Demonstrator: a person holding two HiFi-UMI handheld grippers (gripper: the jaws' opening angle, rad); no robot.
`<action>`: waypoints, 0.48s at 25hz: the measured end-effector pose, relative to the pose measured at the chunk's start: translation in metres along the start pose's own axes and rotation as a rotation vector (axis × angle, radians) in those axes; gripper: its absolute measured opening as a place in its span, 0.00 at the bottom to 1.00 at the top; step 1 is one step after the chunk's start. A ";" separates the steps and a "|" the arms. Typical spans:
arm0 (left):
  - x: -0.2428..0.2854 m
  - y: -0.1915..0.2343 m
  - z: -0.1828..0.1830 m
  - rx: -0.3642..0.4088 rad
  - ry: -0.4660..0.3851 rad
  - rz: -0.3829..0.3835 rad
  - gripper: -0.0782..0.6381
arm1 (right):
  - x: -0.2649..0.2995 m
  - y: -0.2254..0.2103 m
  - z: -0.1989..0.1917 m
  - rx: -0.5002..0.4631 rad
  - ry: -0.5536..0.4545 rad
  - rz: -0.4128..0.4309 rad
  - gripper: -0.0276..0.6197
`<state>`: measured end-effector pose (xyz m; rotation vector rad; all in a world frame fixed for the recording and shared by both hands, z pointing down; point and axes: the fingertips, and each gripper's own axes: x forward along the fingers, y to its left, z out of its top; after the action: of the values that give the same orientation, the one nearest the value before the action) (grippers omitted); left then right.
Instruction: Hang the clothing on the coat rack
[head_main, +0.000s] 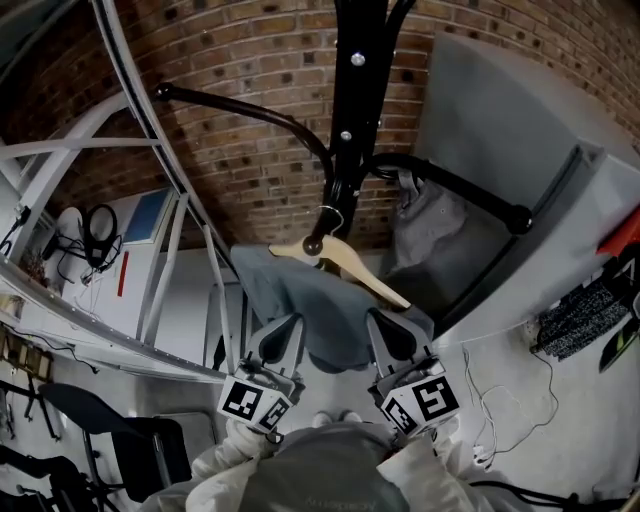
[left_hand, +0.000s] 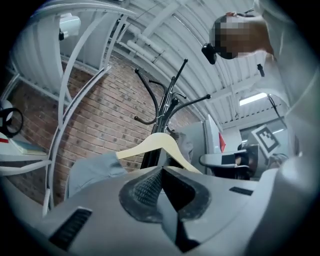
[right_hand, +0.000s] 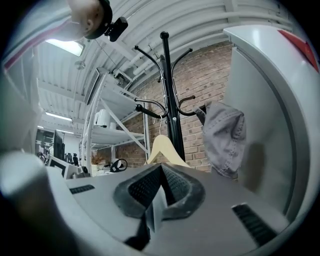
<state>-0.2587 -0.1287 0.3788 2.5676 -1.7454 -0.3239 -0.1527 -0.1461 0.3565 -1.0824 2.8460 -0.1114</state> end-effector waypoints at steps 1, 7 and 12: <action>-0.002 0.002 -0.001 0.002 0.007 0.014 0.12 | -0.001 0.000 -0.001 0.001 0.003 -0.002 0.08; -0.006 0.016 -0.008 -0.021 0.028 0.068 0.12 | -0.001 -0.006 -0.004 0.001 0.011 0.001 0.08; -0.007 0.016 -0.010 -0.013 0.037 0.091 0.12 | 0.000 -0.006 -0.006 0.010 0.016 0.019 0.08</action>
<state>-0.2737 -0.1292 0.3921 2.4593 -1.8343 -0.2822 -0.1493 -0.1507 0.3630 -1.0577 2.8663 -0.1332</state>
